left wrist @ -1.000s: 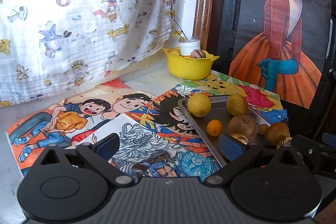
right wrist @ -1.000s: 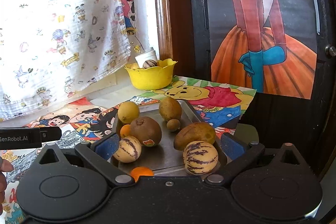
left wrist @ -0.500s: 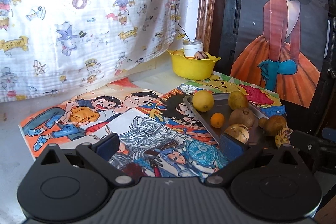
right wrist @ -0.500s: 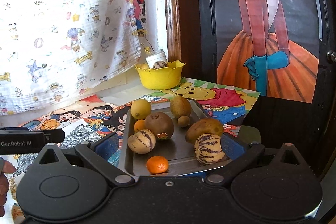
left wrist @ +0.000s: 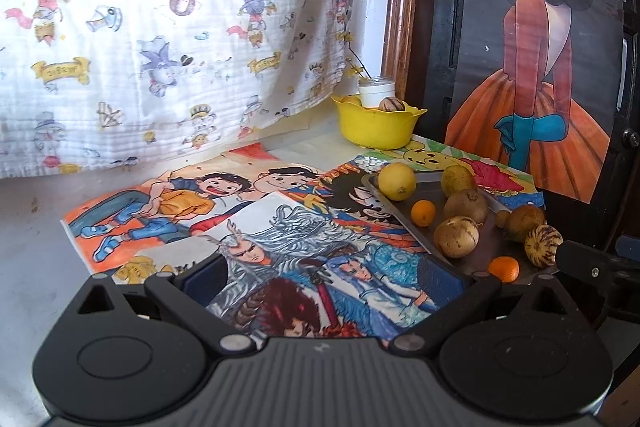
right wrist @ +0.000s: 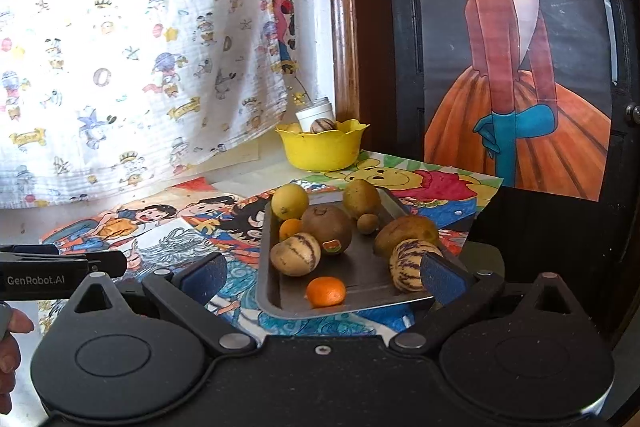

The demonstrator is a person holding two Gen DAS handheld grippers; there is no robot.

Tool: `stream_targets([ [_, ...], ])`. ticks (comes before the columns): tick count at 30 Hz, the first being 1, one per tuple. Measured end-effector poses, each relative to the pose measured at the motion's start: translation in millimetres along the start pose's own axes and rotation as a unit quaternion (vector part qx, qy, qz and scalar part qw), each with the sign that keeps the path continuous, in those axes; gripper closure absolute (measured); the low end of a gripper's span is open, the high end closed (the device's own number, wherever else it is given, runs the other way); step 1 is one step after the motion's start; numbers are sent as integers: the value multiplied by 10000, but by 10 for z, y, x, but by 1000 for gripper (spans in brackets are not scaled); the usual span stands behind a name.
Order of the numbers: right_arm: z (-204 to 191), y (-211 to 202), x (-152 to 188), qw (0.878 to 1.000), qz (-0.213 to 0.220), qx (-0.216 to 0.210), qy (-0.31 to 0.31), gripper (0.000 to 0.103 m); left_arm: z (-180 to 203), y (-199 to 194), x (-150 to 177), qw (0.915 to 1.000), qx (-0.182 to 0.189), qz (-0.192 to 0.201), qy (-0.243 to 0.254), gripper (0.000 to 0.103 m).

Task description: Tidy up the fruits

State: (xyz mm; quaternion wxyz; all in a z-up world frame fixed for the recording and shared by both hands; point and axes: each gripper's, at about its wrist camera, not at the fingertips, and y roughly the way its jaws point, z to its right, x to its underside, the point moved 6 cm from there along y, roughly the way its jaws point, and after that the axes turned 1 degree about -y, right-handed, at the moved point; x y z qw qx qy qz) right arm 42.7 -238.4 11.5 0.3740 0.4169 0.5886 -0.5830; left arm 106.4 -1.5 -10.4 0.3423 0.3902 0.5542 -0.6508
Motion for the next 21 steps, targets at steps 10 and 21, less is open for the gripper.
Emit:
stream_targets([
  [10,-121,-119,120,9998,79,-147,-119,1,-157,-156,141,9999,-140,86,17,0],
  [21,-218,-232,296,9993,187,-272,-180,1,-188,-282,329,9998,-91,122,92,0],
])
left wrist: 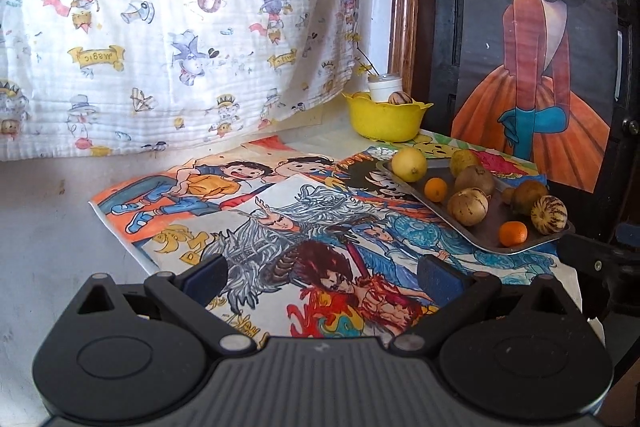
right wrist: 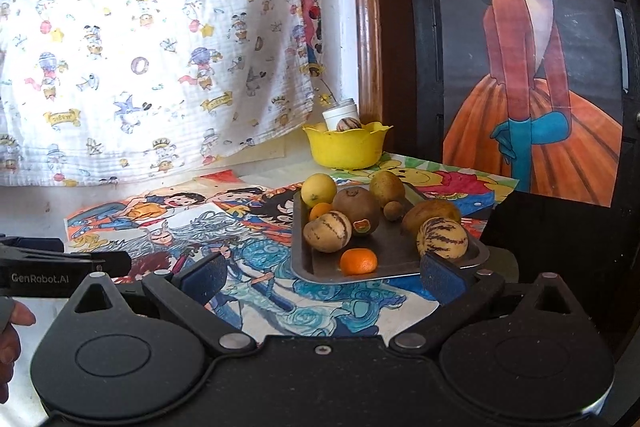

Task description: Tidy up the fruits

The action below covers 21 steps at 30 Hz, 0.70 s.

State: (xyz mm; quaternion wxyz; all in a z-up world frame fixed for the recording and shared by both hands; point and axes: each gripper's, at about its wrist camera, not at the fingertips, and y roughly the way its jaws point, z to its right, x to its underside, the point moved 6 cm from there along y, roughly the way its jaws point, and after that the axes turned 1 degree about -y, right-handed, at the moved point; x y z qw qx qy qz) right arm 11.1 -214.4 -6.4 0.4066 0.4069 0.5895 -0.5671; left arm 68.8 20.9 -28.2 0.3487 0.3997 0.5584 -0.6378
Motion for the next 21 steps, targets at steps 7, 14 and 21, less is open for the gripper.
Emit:
stream_targets([
  [7,-76,-32,58,9999,75,-66,-108,1,-29,-50,61,10000,-1,2,25,0],
  [14,-100,-10,88,9999,62,-116,-91,1,-67,-68,102,10000,-46,-32,23,0],
  [21,-118,-8,106,9999,48,-125,-97,1,-98,-61,124,10000,-55,-56,-5,0],
])
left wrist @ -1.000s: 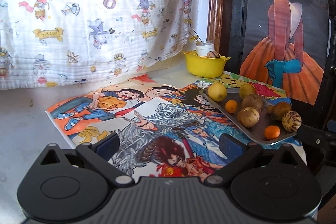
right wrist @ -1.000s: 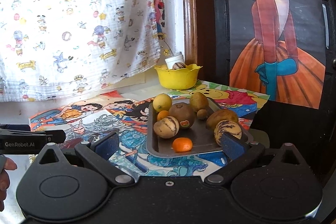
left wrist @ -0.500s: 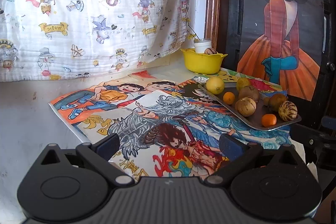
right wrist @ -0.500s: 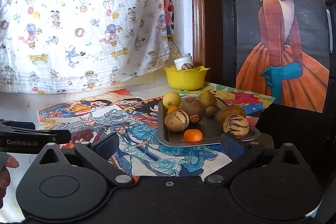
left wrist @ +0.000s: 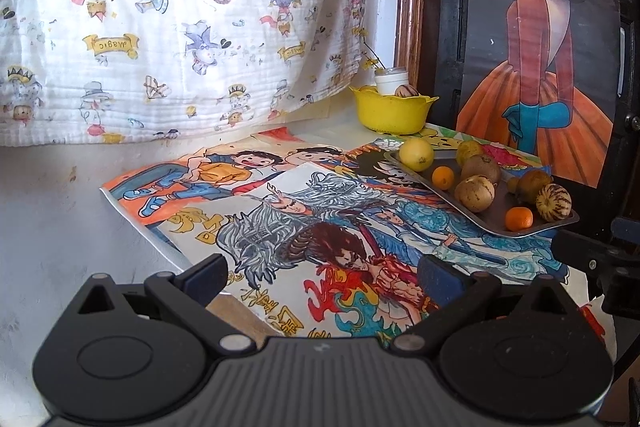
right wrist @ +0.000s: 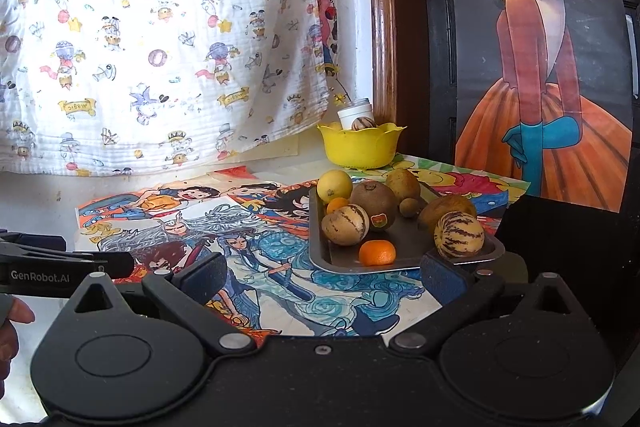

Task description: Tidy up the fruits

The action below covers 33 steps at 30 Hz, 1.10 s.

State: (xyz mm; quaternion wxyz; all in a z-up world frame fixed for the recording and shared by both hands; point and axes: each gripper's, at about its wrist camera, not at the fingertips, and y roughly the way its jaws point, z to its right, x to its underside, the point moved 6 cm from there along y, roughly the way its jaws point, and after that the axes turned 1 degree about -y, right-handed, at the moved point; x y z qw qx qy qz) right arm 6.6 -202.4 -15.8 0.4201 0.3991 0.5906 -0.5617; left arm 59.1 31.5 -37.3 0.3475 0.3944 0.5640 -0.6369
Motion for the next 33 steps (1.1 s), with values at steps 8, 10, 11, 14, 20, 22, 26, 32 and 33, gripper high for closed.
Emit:
stream_targets([
  [8,-7,-4,12,10000,1,-20,-16,1,-9,-7,17,10000,-9,-6,-6,0],
  [10,-11,-5,18,10000,1,-24,-17,1,-9,-6,17,10000,-6,-9,-5,0],
  [11,-12,-5,18,10000,0,-24,-17,1,-9,-6,15,10000,-2,-9,-6,0],
  [14,-13,-6,17,10000,-1,-22,-16,1,-18,-12,25,10000,-4,-9,-7,0],
  [20,-17,-7,20,10000,1,-21,-14,1,-15,-15,22,10000,-1,-5,-6,0],
  [22,-12,-8,17,10000,2,-20,-15,1,-14,-16,22,10000,-1,-8,-5,0],
  [26,-13,-9,18,10000,-2,-22,-16,1,-16,-20,27,10000,-2,-9,-7,0],
  [32,-20,-10,22,10000,3,-20,-14,1,-14,-22,24,10000,-2,-8,-6,0],
  [33,-17,-10,20,10000,0,-18,-13,1,-16,-23,26,10000,-2,-9,-6,0],
])
